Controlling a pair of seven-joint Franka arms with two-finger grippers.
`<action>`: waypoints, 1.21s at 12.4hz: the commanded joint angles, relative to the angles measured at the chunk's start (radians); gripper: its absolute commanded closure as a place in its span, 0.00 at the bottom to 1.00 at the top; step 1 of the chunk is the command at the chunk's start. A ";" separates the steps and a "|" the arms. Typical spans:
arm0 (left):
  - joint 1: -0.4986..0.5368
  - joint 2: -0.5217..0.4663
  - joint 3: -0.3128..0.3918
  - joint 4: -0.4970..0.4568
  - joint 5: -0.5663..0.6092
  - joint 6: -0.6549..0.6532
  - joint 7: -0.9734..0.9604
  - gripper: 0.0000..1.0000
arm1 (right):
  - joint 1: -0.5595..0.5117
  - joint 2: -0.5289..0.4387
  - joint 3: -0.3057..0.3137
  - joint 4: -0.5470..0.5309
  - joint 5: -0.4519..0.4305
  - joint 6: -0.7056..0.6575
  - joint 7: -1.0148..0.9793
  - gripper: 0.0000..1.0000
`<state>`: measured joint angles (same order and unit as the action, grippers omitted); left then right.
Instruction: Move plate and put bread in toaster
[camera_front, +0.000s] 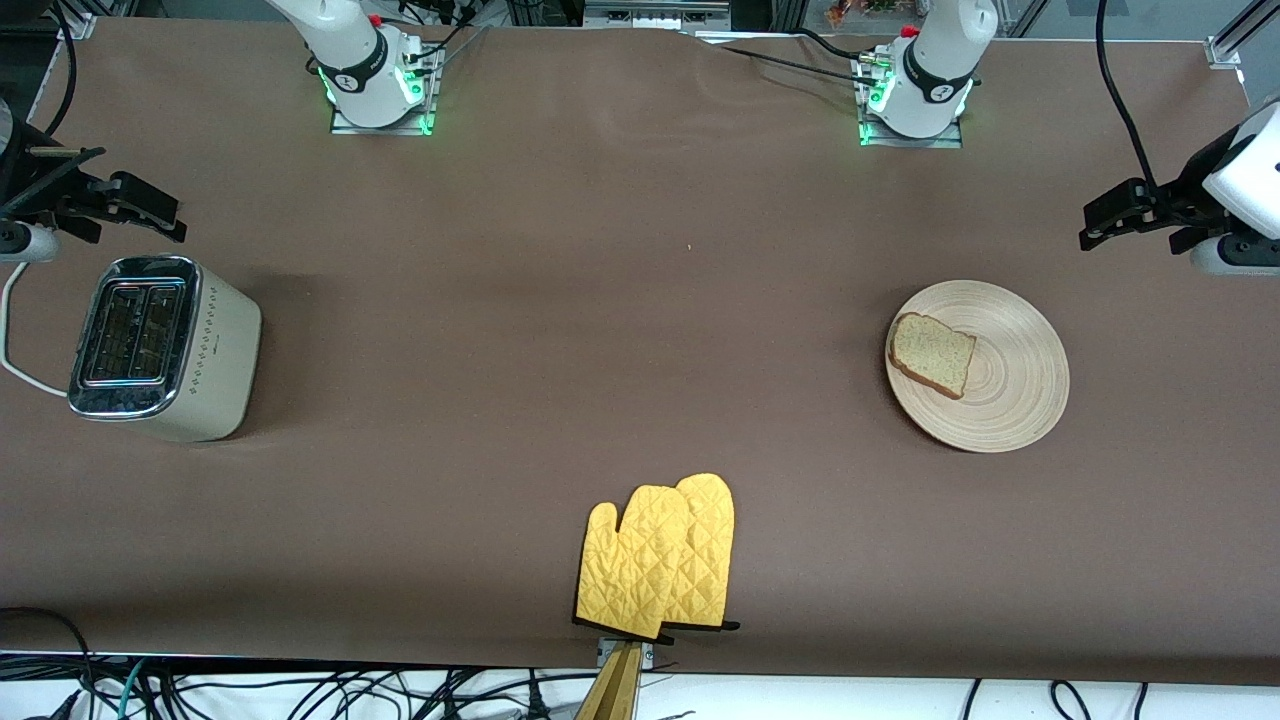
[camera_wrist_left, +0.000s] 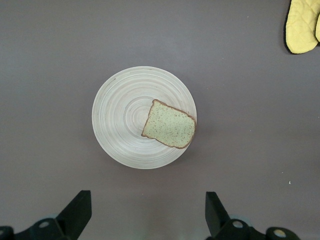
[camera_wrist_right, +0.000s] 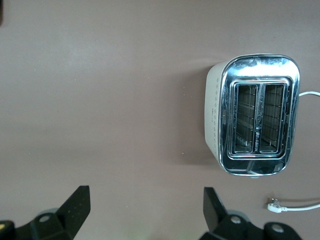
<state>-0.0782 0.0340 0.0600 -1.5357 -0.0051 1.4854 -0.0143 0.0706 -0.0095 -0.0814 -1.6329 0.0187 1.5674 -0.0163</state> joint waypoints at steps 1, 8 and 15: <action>0.005 0.007 -0.008 0.028 0.024 -0.027 0.007 0.00 | -0.005 -0.006 0.005 0.005 -0.003 -0.003 -0.008 0.00; 0.005 0.010 -0.003 0.029 0.030 -0.020 0.005 0.00 | -0.005 -0.006 0.005 0.005 -0.002 -0.004 -0.010 0.00; 0.054 0.081 0.001 -0.027 0.028 0.111 0.002 0.00 | -0.005 -0.006 0.005 0.005 -0.002 -0.004 -0.010 0.00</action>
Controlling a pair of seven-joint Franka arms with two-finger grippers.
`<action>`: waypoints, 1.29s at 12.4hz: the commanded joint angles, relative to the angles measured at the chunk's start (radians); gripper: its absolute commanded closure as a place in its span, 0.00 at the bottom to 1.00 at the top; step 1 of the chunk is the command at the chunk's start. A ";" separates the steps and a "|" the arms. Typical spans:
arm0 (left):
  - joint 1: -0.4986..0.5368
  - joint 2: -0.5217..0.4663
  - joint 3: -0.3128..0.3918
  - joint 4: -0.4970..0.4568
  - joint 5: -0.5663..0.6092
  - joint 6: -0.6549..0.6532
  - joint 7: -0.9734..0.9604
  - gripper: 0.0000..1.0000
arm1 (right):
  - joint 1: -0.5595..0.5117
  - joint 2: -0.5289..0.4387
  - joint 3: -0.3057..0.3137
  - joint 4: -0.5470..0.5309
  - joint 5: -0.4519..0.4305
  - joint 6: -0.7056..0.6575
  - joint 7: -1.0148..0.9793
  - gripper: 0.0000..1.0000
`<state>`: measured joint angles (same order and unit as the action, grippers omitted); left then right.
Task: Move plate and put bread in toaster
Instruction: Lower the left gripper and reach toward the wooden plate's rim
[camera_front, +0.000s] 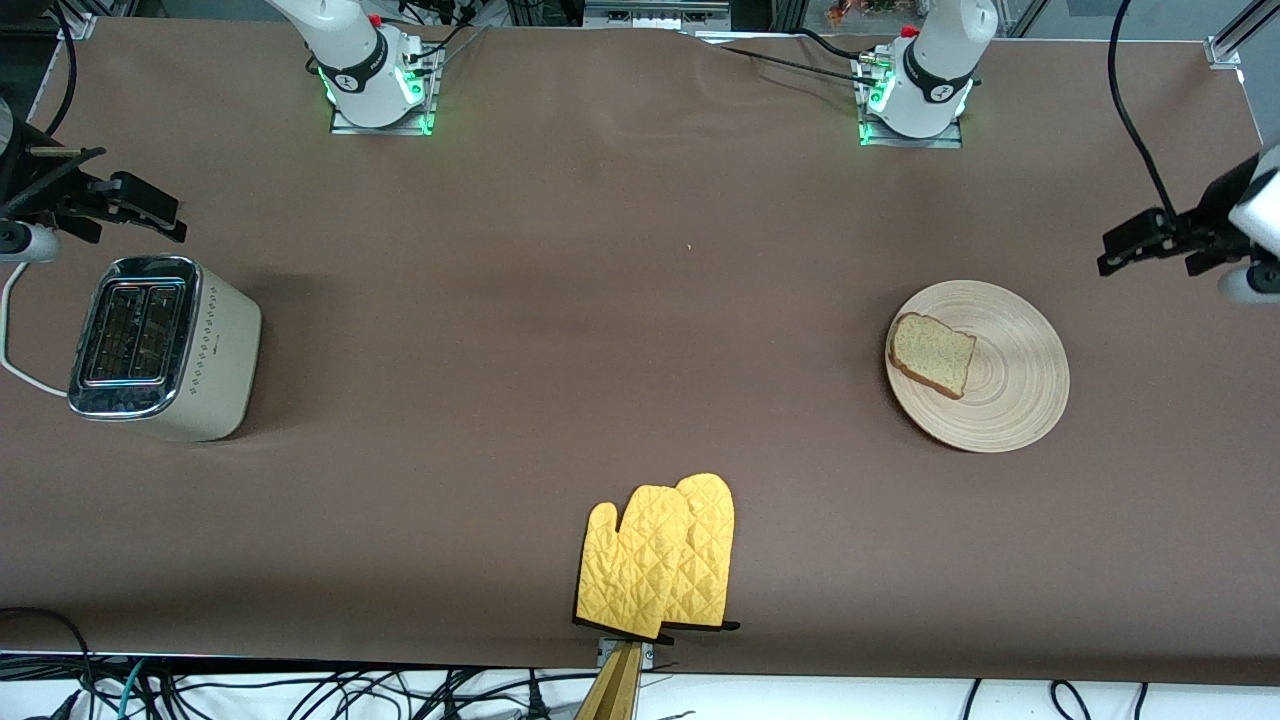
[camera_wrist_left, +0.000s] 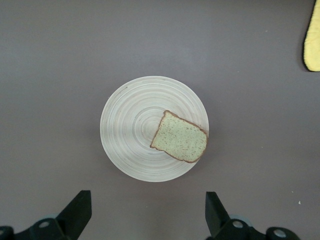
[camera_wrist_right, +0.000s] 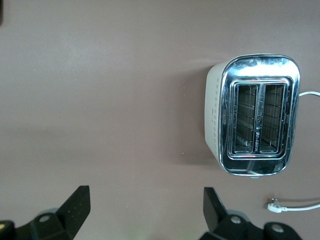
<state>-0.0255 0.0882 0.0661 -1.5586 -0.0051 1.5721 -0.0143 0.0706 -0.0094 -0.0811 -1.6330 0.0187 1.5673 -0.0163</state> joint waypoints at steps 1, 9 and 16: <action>0.001 0.027 -0.005 -0.009 0.028 0.034 0.005 0.00 | -0.005 -0.006 0.004 0.005 0.000 -0.004 -0.010 0.00; 0.165 0.238 -0.002 -0.077 0.086 0.151 0.195 0.00 | -0.005 -0.006 0.004 0.005 0.004 -0.007 -0.004 0.00; 0.369 0.528 0.015 -0.015 -0.262 0.160 0.664 0.00 | -0.005 -0.006 0.004 0.007 0.007 -0.007 -0.004 0.00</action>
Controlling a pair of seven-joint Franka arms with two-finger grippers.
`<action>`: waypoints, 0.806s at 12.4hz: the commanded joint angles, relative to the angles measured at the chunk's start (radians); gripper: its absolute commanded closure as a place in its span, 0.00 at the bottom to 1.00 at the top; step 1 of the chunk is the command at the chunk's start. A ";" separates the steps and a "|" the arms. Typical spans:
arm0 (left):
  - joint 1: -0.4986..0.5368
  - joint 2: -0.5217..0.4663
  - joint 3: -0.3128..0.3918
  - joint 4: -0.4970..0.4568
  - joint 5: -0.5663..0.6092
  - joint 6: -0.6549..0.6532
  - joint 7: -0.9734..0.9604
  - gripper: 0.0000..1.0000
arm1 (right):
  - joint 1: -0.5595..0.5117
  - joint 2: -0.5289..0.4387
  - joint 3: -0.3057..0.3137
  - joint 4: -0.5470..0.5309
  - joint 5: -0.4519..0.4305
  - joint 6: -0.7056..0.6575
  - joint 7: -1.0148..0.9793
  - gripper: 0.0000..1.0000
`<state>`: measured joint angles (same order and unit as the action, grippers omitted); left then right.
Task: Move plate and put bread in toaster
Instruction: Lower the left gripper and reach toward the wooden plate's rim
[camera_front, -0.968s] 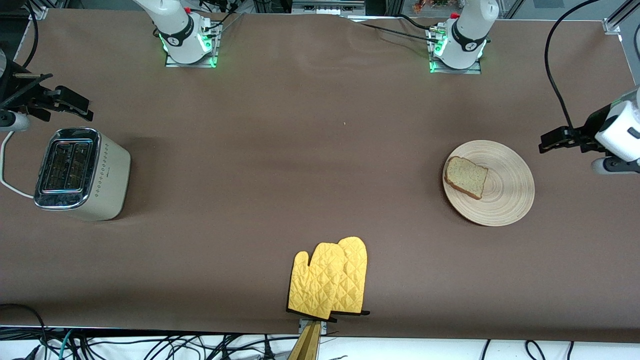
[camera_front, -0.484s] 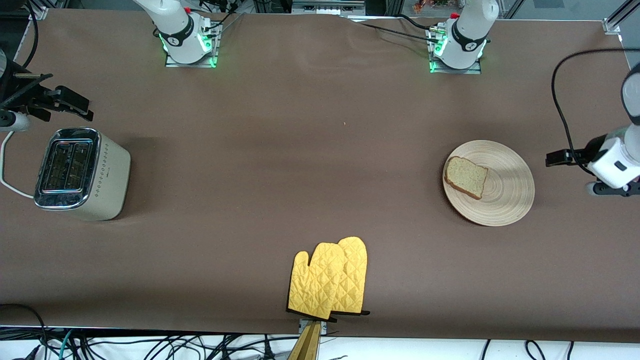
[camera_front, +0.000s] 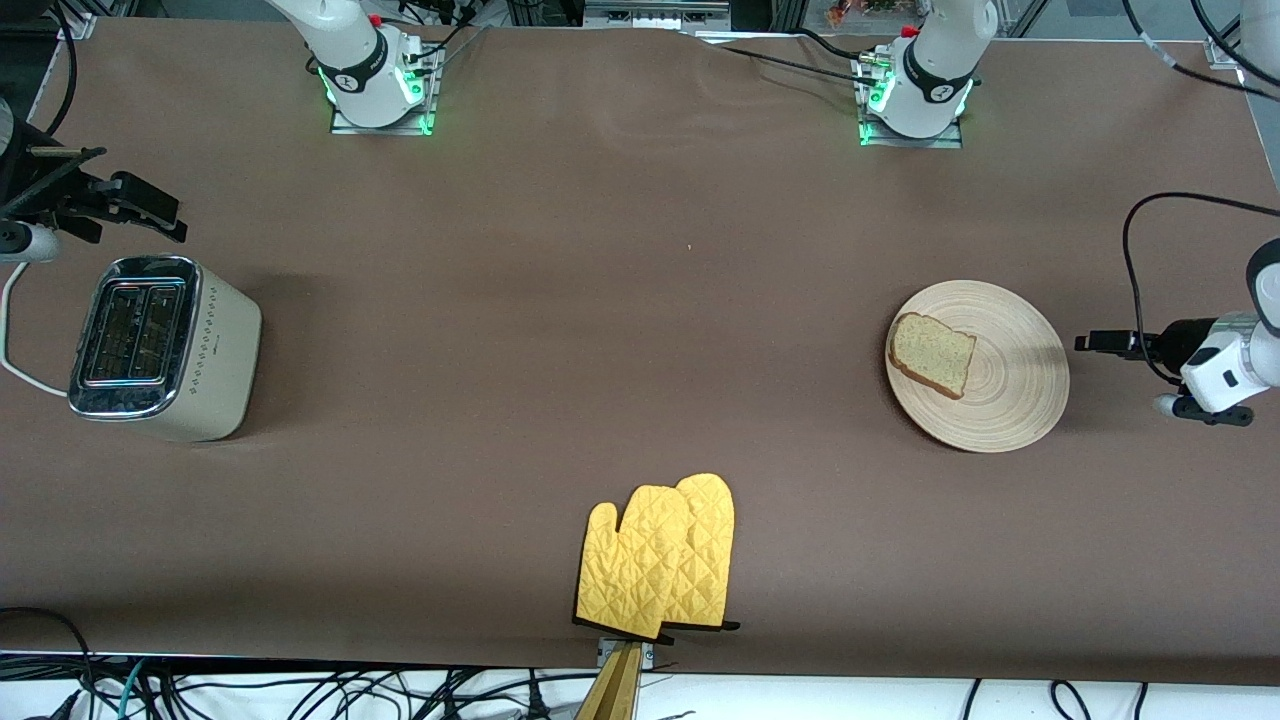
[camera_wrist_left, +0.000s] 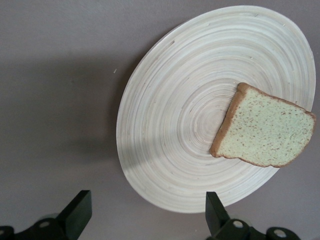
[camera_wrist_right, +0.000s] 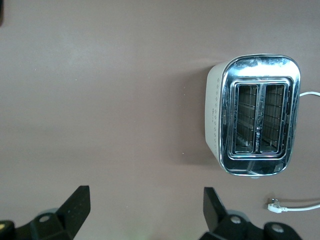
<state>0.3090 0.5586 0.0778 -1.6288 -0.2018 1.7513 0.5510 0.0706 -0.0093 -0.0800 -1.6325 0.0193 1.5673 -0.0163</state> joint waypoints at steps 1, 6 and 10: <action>0.054 0.069 0.003 0.055 -0.082 -0.019 0.150 0.00 | -0.005 -0.006 0.003 0.007 0.007 -0.007 -0.004 0.00; 0.107 0.159 0.005 0.055 -0.255 -0.018 0.308 0.00 | -0.005 -0.005 -0.001 0.005 0.008 -0.007 -0.007 0.00; 0.122 0.181 0.005 0.046 -0.314 -0.018 0.314 0.00 | -0.005 -0.005 0.000 0.005 0.008 -0.007 -0.007 0.00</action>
<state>0.4172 0.7205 0.0836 -1.6038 -0.4789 1.7499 0.8337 0.0706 -0.0092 -0.0811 -1.6325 0.0194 1.5670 -0.0163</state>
